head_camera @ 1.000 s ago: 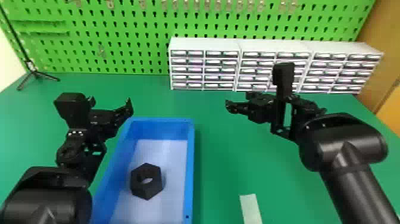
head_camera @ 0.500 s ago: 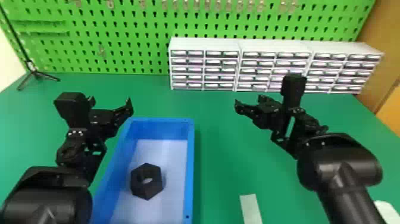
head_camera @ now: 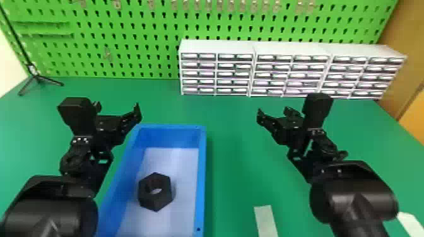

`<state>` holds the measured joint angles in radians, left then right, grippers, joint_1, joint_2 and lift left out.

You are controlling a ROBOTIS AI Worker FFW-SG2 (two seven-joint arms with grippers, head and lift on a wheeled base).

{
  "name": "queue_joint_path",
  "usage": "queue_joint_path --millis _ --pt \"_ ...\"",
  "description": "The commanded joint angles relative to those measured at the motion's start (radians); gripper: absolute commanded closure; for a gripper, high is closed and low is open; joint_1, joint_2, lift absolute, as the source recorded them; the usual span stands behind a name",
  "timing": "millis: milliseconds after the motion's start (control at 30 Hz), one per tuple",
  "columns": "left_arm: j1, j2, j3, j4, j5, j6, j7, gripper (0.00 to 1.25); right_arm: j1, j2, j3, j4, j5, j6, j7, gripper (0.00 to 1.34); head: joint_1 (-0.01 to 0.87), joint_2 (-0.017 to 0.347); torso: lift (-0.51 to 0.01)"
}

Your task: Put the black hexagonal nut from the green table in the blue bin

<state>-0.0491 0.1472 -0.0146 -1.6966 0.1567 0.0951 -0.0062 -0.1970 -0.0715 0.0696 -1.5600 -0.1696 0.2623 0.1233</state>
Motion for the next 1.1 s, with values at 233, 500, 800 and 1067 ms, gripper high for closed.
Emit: queue_joint_path --millis 233,500,800,1067 --pt "0.0 0.0 -0.004 0.0 0.004 0.002 0.003 0.18 0.047 -0.002 0.018 0.025 -0.001 -0.146 -0.103 0.36 0.683 0.028 -0.096" --pt "0.0 0.0 -0.004 0.0 0.01 0.005 0.005 0.18 0.061 -0.001 0.022 0.04 0.036 -0.189 -0.105 0.36 0.683 0.028 -0.096" --pt "0.008 0.0 -0.001 0.0 0.01 0.006 0.005 0.18 0.065 0.006 0.015 0.04 0.064 -0.203 -0.105 0.36 0.683 0.028 -0.096" --pt "0.011 0.0 -0.004 -0.002 0.009 0.011 0.005 0.18 0.073 0.009 0.007 0.035 0.076 -0.212 -0.105 0.36 0.683 0.028 -0.096"
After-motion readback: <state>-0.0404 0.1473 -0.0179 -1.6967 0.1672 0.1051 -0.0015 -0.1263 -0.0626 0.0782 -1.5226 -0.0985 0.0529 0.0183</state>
